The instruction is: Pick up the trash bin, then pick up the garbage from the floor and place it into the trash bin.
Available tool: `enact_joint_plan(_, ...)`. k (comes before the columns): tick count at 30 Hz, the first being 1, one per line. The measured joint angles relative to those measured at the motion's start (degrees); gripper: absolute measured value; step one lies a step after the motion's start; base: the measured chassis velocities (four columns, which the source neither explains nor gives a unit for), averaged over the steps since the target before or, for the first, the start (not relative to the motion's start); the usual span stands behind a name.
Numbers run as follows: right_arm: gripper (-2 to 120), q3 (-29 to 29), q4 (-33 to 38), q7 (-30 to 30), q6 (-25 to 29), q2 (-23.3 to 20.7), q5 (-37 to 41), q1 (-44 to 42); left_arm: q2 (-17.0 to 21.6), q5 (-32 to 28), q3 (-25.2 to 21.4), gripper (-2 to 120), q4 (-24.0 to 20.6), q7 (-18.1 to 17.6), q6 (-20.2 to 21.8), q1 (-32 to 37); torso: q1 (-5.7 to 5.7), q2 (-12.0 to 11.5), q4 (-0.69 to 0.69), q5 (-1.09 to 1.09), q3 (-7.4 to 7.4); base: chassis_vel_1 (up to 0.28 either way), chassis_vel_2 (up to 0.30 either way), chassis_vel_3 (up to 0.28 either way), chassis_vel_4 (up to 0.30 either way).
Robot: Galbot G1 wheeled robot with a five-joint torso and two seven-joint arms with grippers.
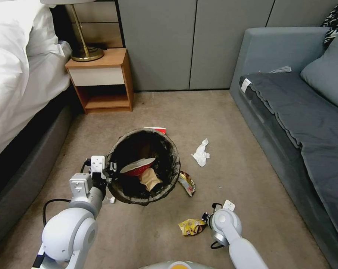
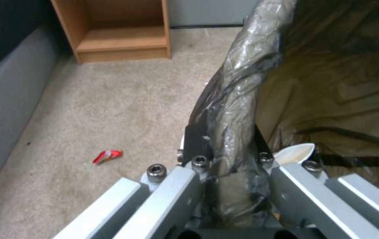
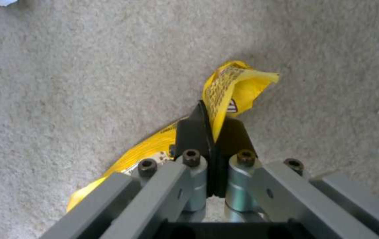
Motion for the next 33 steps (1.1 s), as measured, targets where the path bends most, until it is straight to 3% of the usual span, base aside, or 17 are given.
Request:
enact_joint_plan(6, 0, 0.44, 1.03, 0.03, -0.24, -0.54, 0.06, -0.22, 0.18, -0.56, -0.36, 0, -0.26, -0.86, 0.58, -0.03, 0.00, 0.00, 0.00, -0.01, 0.00, 0.000, 0.000, 0.000, 0.000)
enact_joint_plan(14, 0, 1.00, 8.63, -0.70, -0.46, -3.52, -2.75, -2.89, 0.47, -0.32, -0.67, 0, -0.27, -0.84, 0.76, -0.09, 0.00, 0.00, -0.01, -0.01, 0.00, 0.000, 0.000, 0.000, 0.000)
enact_joint_plan(16, 0, 2.54, 14.48, -0.70, -1.12, -5.40, -2.22, -4.01, 0.55, -0.10, -0.66, 0, -0.22, -0.53, 0.76, -0.27, 0.00, 0.00, 0.00, 0.00, 0.00, 0.000, 0.000, 0.000, 0.000)
enact_joint_plan(18, 0, 2.92, 15.63, -0.70, -1.30, -5.77, -2.14, -4.20, 0.55, -0.05, -0.66, 0, -0.21, -0.51, 0.77, -0.30, 0.00, -0.01, 0.00, 0.01, 0.00, 0.000, 0.000, 0.000, 0.000)
enact_joint_plan(22, 0, 7.32, 27.63, -1.79, -2.45, -10.01, -3.00, -6.53, 0.33, 0.59, -0.40, 0, -0.19, 0.08, 0.76, -0.40, 0.00, -0.01, -0.01, -0.01, 0.00, 0.000, 0.000, 0.000, 0.000)
enact_joint_plan(25, 0, 8.26, 31.61, -2.54, -2.63, -11.41, -3.95, -7.13, 0.38, 0.69, -0.37, 0, -0.21, 0.15, 0.76, -0.25, 0.00, 0.00, -0.01, 0.01, 0.00, 0.000, 0.000, 0.000, 0.000)
enact_joint_plan(28, 0, 9.20, 36.64, -4.70, -3.48, -14.03, -5.83, -7.63, 0.46, 0.79, -0.32, 0, -0.32, 0.14, 0.88, -0.09, 0.00, -0.01, 0.00, 0.01, 0.00, 0.000, 0.000, 0.000, 0.000)
enact_joint_plan(32, 0, 10.62, 44.94, -16.87, -3.95, -22.84, -15.61, -6.88, 0.47, -0.40, -0.05, 0, -1.30, -0.91, 2.35, 0.13, 0.00, -0.01, -0.01, -0.01, 0.00, 0.000, 0.000, 0.000, 0.000)
enact_joint_plan(33, 0, 10.62, 44.94, -16.87, -3.95, -22.84, -15.61, -6.88, 0.47, -0.40, -0.05, 0, -1.30, -0.91, 2.35, 0.13, 0.00, -0.01, -0.01, -0.01, 0.00, 0.000, 0.000, 0.000, 0.000)
